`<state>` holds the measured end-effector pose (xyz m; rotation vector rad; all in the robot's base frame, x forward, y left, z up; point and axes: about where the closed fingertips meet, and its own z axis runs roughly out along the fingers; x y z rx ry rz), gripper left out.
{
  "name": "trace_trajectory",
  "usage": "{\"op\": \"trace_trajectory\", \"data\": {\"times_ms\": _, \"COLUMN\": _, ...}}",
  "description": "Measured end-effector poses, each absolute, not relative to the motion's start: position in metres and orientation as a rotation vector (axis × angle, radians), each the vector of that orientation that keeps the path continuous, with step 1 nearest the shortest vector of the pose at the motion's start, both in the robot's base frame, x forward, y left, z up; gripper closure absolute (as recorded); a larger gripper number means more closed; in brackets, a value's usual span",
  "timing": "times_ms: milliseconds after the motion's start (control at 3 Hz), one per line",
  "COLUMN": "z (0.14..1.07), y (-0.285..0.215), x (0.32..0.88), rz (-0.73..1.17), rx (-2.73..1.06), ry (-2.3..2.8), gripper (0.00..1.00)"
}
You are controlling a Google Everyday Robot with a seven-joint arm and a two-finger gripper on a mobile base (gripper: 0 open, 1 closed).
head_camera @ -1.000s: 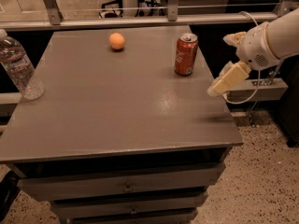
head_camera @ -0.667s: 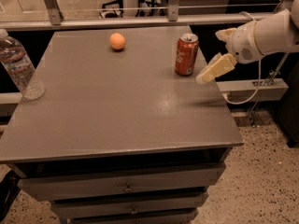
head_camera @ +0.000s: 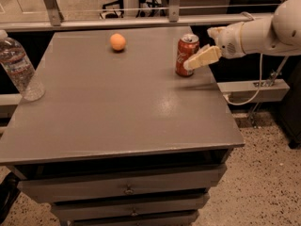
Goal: Move coke can near orange
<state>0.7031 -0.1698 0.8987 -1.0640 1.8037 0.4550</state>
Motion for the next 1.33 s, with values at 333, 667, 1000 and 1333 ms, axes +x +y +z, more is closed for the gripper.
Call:
{"op": "trace_trajectory", "data": {"times_ms": 333, "z": 0.893, "y": -0.163, "x": 0.715, "rz": 0.573, "rx": -0.957, "ry": 1.793, "gripper": 0.03}}
{"op": "trace_trajectory", "data": {"times_ms": 667, "z": 0.886, "y": -0.161, "x": 0.717, "rz": 0.693, "rx": -0.867, "ry": 1.794, "gripper": 0.16}}
{"op": "trace_trajectory", "data": {"times_ms": 1000, "z": 0.888, "y": -0.168, "x": 0.716, "rz": 0.747, "rx": -0.826, "ry": 1.770, "gripper": 0.40}}
{"op": "trace_trajectory", "data": {"times_ms": 1333, "z": 0.912, "y": -0.176, "x": 0.720, "rz": 0.722, "rx": -0.845, "ry": 1.725, "gripper": 0.63}}
